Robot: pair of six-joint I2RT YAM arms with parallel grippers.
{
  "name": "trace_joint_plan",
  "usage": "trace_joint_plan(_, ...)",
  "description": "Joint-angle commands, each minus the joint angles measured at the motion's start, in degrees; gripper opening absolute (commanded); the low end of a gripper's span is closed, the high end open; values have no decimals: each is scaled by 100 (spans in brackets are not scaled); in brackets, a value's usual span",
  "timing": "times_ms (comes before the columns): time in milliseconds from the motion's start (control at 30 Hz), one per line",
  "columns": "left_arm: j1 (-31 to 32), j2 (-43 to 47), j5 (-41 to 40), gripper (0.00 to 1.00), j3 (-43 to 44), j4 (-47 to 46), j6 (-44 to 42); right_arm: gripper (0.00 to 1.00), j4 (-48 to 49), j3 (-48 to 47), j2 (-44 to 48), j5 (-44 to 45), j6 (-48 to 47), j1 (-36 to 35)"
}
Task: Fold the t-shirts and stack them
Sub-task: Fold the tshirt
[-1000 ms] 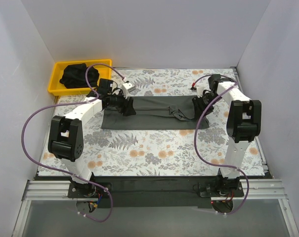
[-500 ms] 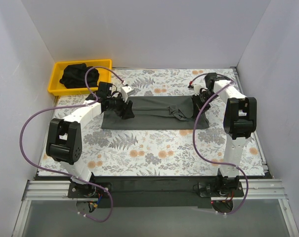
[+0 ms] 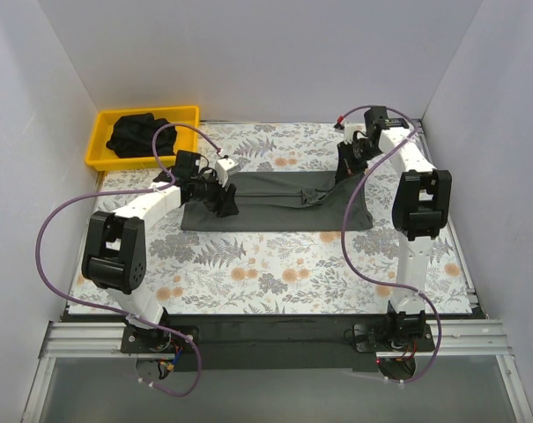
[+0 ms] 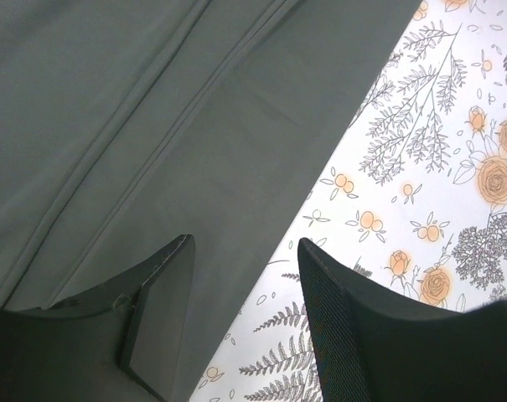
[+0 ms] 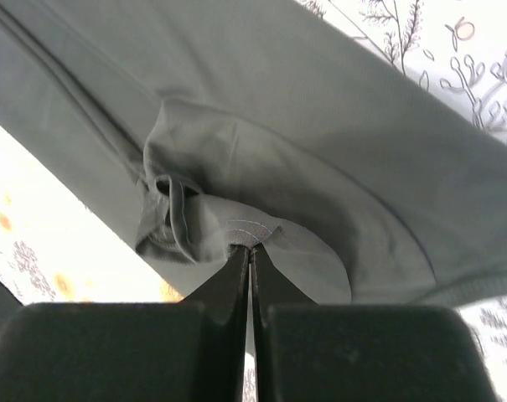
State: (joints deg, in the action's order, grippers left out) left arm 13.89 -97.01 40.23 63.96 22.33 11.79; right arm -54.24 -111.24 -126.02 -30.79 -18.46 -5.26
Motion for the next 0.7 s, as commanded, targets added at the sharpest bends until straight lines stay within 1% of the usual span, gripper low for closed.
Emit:
trace_joint_plan(0, -18, 279, -85, 52, -95, -70, -45, 1, 18, -354, -370, -358, 333, -2)
trace_joint_plan(167, -27, 297, -59, 52, -121, -71, 86, 1, 229, -539, -626, -209, 676, 86)
trace_joint_plan(200, -35, 306, -59, 52, -130, -71, 104, 7, 308, -539, -617, -139, 746, 95)
trace_joint_plan(267, -53, 332, -59, 52, -130, -79, 174, 10, 387, -478, -512, 72, 782, 147)
trace_joint_plan(333, -114, 323, -50, 52, -130, -114, 384, 21, 536, -320, -389, 90, 878, 183)
trace_joint_plan(367, -149, 315, -41, 52, -121, -132, 472, 28, 554, -267, -232, 55, 879, 218)
trace_joint_plan(433, -299, 288, -59, 52, -51, -132, 718, 30, 599, -91, -21, 11, 827, 244)
trace_joint_plan(500, -413, 244, -94, 52, 28, -62, 772, 33, 581, 93, 383, -6, 590, 279)
trace_joint_plan(533, -431, 253, -94, 52, 72, -1, 755, 34, 581, 364, 533, 11, 467, 271)
trace_joint_plan(600, -448, 279, -94, 52, 64, 44, 693, 30, 564, 690, 972, -15, 116, 262)
trace_joint_plan(633, -449, 305, -94, 52, 46, 52, 667, 26, 555, 1057, 1095, 2, 19, 253)
trace_joint_plan(667, -449, 323, -85, 52, 29, 52, 640, 17, 555, 1243, 1332, 63, -148, 175)
